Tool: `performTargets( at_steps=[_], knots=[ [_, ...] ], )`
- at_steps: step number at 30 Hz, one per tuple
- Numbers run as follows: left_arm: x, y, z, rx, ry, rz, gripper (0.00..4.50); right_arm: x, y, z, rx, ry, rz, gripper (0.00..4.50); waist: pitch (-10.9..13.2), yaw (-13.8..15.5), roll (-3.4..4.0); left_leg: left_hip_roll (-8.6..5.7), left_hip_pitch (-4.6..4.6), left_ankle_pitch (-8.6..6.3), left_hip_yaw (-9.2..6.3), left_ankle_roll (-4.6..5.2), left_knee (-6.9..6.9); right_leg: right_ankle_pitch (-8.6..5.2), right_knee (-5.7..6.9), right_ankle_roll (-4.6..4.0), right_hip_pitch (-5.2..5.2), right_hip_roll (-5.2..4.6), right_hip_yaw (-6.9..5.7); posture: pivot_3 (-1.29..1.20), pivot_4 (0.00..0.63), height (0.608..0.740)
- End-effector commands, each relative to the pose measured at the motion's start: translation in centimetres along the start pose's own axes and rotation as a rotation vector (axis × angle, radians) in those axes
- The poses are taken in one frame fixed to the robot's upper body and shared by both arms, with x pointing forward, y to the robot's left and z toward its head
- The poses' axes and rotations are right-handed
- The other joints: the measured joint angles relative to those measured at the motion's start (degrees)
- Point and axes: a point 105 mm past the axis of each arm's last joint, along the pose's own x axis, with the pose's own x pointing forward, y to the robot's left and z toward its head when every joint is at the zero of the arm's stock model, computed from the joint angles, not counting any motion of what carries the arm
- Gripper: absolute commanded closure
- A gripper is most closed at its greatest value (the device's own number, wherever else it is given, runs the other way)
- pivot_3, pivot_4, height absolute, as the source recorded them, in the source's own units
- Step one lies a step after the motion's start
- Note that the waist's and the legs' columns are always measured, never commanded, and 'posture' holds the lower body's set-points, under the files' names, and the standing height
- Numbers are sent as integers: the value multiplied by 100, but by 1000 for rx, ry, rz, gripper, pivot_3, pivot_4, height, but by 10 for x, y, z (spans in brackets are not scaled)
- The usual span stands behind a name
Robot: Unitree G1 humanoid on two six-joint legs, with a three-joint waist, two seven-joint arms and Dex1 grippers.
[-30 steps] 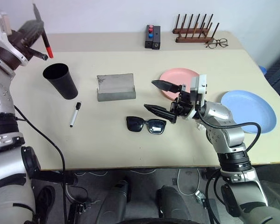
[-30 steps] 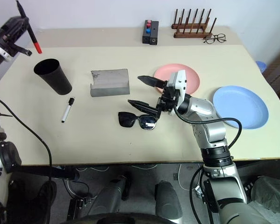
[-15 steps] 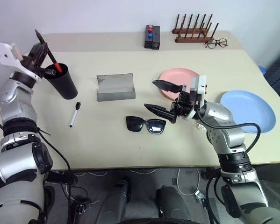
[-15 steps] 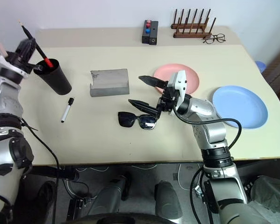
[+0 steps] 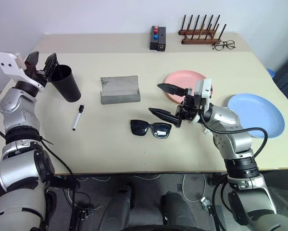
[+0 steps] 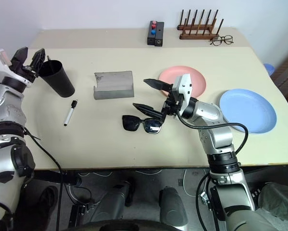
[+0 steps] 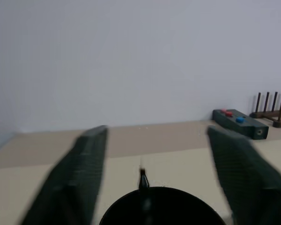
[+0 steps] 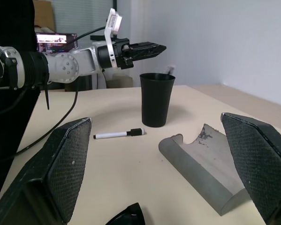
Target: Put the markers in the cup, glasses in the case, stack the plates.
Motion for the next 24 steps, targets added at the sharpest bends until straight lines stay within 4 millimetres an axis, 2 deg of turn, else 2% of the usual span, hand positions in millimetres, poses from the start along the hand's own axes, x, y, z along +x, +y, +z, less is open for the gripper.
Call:
performTargets(
  at_steps=[1, 3, 5, 7, 13, 18, 24],
  knots=[
    [5, -3, 18, 25, -23, -30, 63, 0, 0, 8, -38, -22, 7, 0, 0, -1, 0, 0, 0, 0, 0, 0, 0, 0, 0, 0, 0, 0, 0, 0, 150, 740],
    [11, -11, 23, 6, 28, -63, 63, 0, 0, 8, -38, -19, 6, 0, 0, 2, 0, 0, 0, 0, -1, 0, 0, 0, 0, 0, 0, 0, 0, 0, 150, 740],
    [12, -28, 29, 33, 89, -134, 63, -1, 0, 8, -39, -16, 5, 0, 0, -4, 0, 0, 0, 0, -1, 0, 0, 0, 0, 0, 1, 0, 1, 0, 150, 740],
    [12, -45, 38, -26, 126, -179, 63, -2, -1, 8, -41, -12, 4, 0, 0, -5, 0, 0, -1, 0, -1, 0, 0, 0, 1, 0, 1, 0, 3, 0, 150, 740],
    [-7, -83, 40, -35, 379, -275, 63, -8, -6, 11, -18, -10, 24, 0, 0, -22, 1, 4, 2, 0, -2, -1, -2, -1, 2, -1, 0, 5, 8, 0, 150, 740],
    [-33, -76, 13, -25, 650, -131, 63, -15, -10, 7, -32, 33, 47, 0, 0, -33, 2, 5, 4, 0, -2, -1, -4, -1, 2, -2, 0, 6, 10, 0, 150, 740],
    [-59, -70, -24, -152, 879, -9, 63, -18, -10, 4, -28, 39, 49, 0, 0, -33, 1, 6, 3, 0, -3, -2, -3, -1, 2, -2, 0, 8, 10, 0, 150, 740]
  ],
)
